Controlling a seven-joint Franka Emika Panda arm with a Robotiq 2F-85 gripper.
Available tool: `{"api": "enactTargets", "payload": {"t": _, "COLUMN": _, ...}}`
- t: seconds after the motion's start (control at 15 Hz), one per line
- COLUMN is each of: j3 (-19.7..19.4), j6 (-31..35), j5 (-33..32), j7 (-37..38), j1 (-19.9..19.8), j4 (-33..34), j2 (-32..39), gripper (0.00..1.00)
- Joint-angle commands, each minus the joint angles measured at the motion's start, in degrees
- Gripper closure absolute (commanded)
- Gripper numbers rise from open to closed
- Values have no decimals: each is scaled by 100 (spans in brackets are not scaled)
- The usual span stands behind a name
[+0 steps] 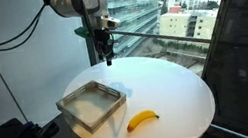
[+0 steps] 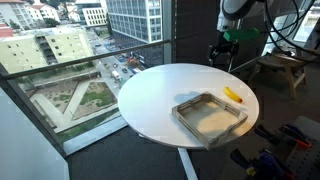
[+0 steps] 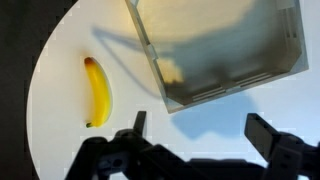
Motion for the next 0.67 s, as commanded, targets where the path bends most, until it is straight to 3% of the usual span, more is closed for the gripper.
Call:
{"api": "enactTargets", "payload": {"t": 0.0, "j3": -103, "j6": -157, "j5": -152, "j7": 277, "j1": -41, "j4": 356, "j2": 258, "gripper": 0}}
{"api": "enactTargets", "payload": {"t": 0.6, "j3": -316, "j6": -91, "j5": -26, "j7": 77, "j1": -184, "j4": 552, "j2": 578, "gripper": 0}}
